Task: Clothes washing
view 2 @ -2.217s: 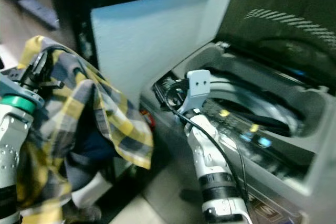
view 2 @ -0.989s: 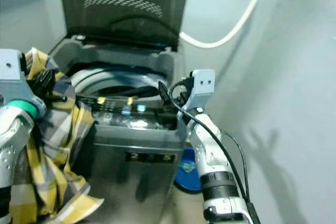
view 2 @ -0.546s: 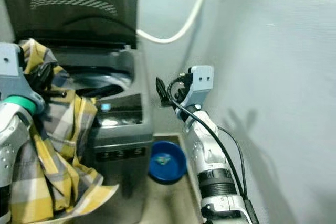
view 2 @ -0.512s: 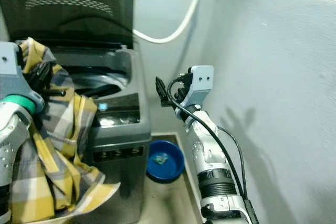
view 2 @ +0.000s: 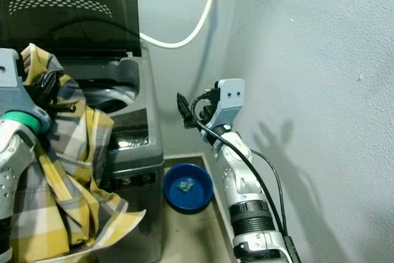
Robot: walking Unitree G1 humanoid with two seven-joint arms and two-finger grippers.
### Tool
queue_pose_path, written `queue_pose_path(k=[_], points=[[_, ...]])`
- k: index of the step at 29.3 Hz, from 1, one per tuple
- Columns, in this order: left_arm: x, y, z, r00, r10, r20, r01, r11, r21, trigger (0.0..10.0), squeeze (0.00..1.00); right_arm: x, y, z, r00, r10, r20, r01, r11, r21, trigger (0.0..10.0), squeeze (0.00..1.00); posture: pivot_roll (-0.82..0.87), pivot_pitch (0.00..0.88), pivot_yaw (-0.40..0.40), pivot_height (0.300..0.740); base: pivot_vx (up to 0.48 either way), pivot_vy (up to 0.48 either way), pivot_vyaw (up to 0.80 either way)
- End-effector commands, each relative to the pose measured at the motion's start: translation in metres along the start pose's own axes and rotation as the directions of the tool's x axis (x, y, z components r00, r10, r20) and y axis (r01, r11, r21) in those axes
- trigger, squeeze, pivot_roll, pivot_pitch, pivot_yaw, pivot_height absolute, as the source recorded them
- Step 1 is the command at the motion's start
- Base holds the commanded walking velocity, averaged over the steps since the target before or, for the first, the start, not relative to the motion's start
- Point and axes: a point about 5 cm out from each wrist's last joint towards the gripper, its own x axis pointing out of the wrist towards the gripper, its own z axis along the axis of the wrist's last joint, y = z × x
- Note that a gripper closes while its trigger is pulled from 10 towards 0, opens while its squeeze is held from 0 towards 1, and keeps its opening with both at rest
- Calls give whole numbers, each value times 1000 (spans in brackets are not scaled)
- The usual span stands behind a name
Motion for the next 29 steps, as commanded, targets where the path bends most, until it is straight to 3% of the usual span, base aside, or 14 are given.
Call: queue_pose_path(k=[1,8,21,29], points=[[-3,-5,16,994,-28,102,27,1000,6,10000,0,-1,2,-1,1000,10,0,-10,1000,-11,10000,0,33,53,-11,740,300,0,0],[-4,-4,16,994,-26,102,29,999,-26,10000,0,-1,2,0,1000,14,-2,-14,1000,-15,10000,0,32,54,-13,740,357,0,0],[-4,-4,15,994,-35,103,40,998,-46,10000,0,-1,1,-1,1000,12,-4,-12,1000,-17,10000,0,31,61,-14,740,0,460,0],[-3,-3,14,995,-34,92,37,999,-30,10000,0,-1,1,-1,1000,11,-5,-11,1000,-17,10000,0,32,63,-15,740,0,0,0]])
